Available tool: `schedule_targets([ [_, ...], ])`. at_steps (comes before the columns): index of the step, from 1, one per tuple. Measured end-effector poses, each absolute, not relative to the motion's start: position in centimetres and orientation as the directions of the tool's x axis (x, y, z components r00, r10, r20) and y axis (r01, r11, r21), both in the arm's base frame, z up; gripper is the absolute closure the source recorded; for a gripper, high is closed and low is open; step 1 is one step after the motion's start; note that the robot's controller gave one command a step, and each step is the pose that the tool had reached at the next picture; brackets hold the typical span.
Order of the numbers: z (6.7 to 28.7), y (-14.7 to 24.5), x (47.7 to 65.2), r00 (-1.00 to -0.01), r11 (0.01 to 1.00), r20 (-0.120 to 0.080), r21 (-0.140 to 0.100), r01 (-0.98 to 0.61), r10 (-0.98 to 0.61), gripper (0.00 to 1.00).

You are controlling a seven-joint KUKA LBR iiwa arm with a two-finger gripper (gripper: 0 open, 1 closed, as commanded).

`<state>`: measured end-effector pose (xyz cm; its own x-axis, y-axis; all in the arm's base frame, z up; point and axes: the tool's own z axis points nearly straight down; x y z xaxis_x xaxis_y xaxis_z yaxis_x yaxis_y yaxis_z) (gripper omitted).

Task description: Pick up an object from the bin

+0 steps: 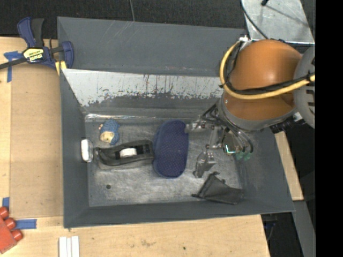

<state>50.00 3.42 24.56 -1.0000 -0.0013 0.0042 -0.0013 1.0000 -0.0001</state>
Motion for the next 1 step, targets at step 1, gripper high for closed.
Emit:
schedule_targets([
  [1, 7.33, -4.27, 49.33, -0.937, 0.937, -0.009, -0.003, -0.349, -0.349, 0.0],
])
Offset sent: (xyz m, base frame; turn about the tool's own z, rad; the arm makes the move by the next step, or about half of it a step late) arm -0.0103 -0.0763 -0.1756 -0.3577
